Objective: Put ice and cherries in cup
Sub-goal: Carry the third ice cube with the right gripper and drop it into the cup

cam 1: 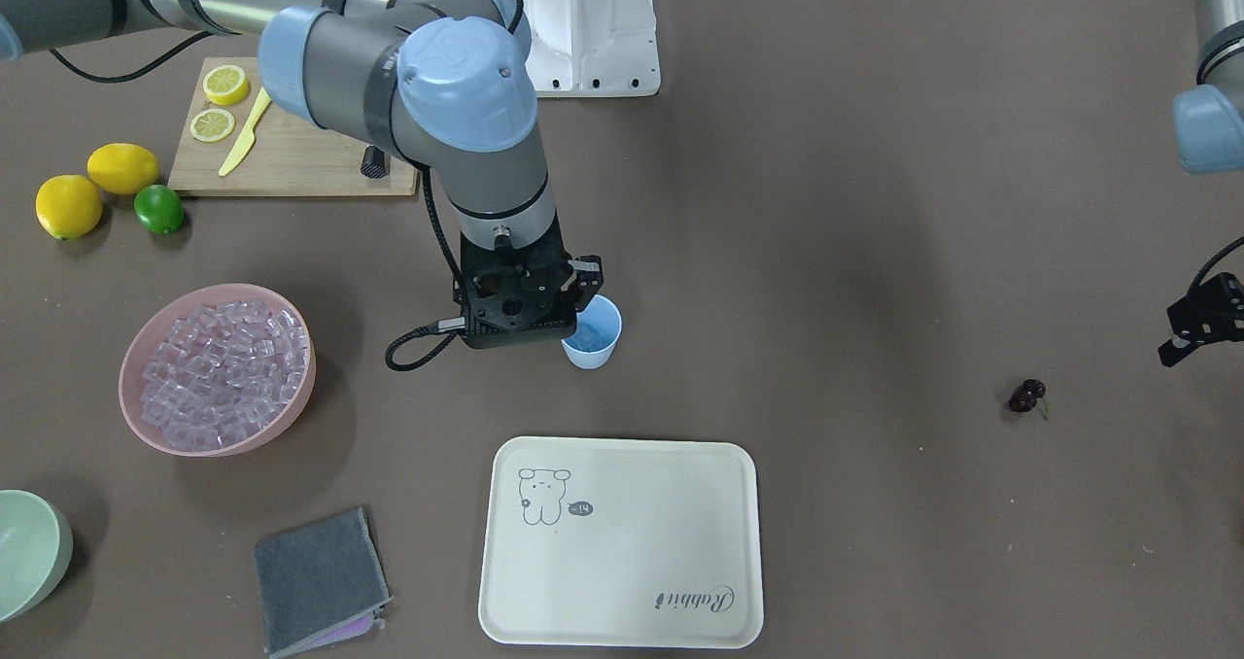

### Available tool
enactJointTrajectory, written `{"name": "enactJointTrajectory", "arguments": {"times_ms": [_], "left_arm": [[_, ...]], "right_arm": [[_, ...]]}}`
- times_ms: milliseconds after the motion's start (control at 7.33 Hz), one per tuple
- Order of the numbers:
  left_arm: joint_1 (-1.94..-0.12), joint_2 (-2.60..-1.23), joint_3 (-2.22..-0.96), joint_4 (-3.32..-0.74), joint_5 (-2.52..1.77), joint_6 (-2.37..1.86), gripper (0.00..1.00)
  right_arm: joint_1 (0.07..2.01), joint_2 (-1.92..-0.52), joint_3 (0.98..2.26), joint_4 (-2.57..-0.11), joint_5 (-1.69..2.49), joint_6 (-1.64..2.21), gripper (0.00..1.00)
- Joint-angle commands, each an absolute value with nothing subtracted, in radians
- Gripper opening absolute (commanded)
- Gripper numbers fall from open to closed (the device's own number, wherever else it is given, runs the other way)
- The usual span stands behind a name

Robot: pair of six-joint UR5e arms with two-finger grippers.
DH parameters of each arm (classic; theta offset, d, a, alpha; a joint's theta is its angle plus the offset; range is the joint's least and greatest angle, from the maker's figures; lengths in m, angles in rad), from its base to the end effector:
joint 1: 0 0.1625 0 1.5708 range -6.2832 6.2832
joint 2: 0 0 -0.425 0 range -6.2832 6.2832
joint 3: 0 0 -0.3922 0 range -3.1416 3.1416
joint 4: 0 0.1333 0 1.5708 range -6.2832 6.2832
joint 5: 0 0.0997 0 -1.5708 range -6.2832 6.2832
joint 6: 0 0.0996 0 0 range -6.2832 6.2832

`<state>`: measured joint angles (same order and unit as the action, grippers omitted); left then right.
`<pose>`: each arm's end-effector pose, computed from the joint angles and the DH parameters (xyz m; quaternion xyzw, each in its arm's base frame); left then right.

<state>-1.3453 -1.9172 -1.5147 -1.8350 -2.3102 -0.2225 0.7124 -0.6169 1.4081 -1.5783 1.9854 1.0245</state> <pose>0.0794 -0.6421 0.4601 0.1716 0.3955 0.1003 0.8967 -0.5122 -0.5656 0.1236 0.0662 -0.4141 -0.0033 0.9078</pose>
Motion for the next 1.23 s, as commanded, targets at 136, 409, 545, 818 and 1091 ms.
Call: {"name": "enactJointTrajectory", "arguments": {"times_ms": [136,409,545,818,1091], "left_arm": [[-1.348,-1.919,-1.517,-1.859,-2.309,-0.222,0.98],[-1.353,-1.921,-1.519,-1.859,-2.309,-0.221,0.98],[-1.353,-1.921,-1.519,-1.859,-2.309,-0.221,0.98],[-1.353,-1.921,-1.519,-1.859,-2.31,-0.225,0.98],[-1.35,-1.913,-1.52,-1.868,-2.31,-0.219,0.98]], "right_arm": [[0.635,-0.615,1.364,-1.516,1.905,1.055,0.0],[0.615,-0.618,1.358,-1.516,1.899,1.049,0.0],[0.615,-0.618,1.356,-1.514,1.893,1.046,0.0],[0.615,-0.618,1.355,-1.514,1.875,1.042,0.62],[0.615,-0.614,1.355,-1.52,1.858,1.043,0.96]]}}
